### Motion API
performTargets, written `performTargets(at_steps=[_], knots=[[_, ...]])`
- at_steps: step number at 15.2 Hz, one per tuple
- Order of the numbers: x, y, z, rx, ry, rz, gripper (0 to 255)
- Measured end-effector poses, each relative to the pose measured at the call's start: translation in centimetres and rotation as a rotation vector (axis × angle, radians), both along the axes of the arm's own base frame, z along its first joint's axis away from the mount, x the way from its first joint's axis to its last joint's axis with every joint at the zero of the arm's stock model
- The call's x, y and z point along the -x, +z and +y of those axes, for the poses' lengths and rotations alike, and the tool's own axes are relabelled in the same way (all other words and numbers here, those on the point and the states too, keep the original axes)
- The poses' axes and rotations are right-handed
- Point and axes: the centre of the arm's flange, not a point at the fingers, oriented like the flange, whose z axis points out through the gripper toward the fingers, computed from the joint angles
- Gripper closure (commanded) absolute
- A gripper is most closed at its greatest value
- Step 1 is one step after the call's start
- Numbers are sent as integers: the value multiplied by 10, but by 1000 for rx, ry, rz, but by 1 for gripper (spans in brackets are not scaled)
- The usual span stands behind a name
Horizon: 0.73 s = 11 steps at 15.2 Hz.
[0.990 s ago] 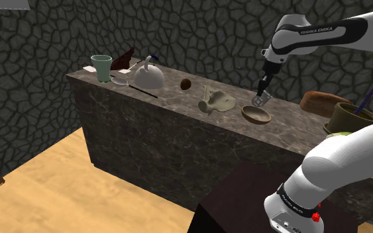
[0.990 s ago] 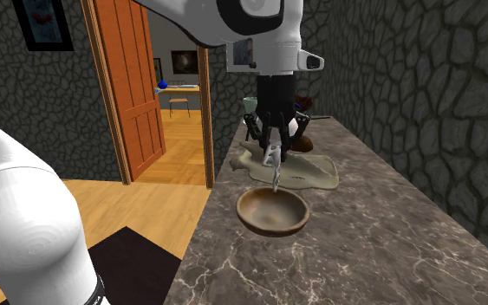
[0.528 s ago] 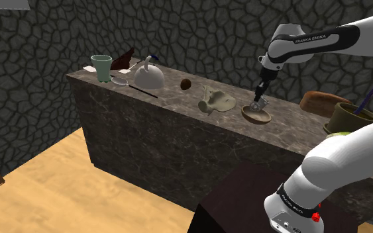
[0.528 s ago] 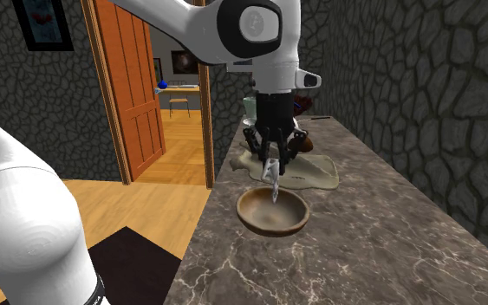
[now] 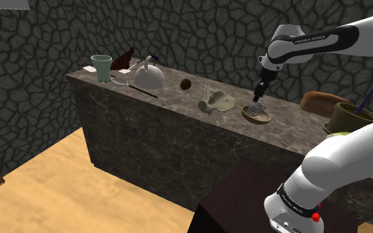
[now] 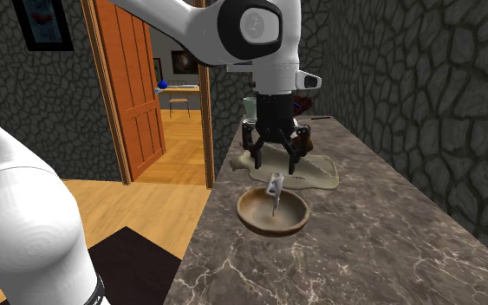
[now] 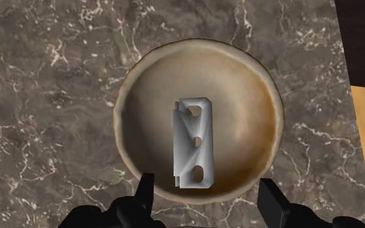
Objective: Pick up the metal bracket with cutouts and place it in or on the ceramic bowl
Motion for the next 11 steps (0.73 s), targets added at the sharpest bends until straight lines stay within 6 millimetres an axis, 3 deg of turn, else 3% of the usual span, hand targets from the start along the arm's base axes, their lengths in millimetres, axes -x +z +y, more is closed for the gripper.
performTargets(at_steps=[4, 8, 11], knots=[[0, 0, 0, 0, 0, 0, 0], [0, 40, -2, 1, 0, -1, 0], [-1, 49, 2, 0, 0, -1, 0]])
